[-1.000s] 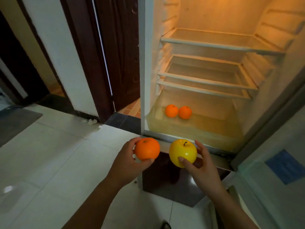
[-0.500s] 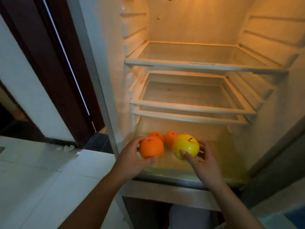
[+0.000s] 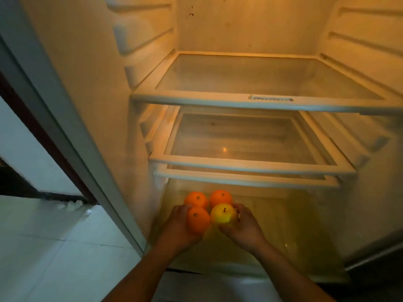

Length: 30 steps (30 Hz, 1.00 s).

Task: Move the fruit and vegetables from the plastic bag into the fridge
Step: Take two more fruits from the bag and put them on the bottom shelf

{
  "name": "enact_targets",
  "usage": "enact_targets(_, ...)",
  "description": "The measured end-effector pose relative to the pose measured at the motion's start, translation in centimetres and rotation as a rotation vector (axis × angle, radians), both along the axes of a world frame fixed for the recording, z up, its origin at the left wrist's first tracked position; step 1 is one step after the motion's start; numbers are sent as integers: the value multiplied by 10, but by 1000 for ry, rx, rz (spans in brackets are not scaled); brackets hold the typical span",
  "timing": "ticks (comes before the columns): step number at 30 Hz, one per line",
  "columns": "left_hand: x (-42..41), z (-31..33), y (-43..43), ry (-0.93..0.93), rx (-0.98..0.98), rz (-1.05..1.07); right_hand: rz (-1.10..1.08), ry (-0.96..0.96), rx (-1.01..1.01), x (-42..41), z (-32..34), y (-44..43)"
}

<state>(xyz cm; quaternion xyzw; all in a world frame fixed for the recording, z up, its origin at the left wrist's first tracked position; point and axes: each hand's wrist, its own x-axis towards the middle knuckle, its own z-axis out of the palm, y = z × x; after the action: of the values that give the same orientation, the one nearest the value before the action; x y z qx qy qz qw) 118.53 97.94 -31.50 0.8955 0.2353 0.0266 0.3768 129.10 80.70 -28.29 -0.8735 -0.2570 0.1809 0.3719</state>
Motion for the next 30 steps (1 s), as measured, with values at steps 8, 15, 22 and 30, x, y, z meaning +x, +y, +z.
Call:
enact_targets(8, 1, -15, 9, 71, 9, -8, 46, 53, -24, 1, -20, 4)
enact_targets(15, 4, -13, 4, 150, -26, -4, 53, 32, -124, 4, -31, 8)
enact_targets(22, 0, -15, 6, 253, -66, -30, 29, 40, -124, 6, -38, 11)
enact_targets(30, -5, -11, 6, 329, -115, -40, 42, 52, -103, 5, -40, 10)
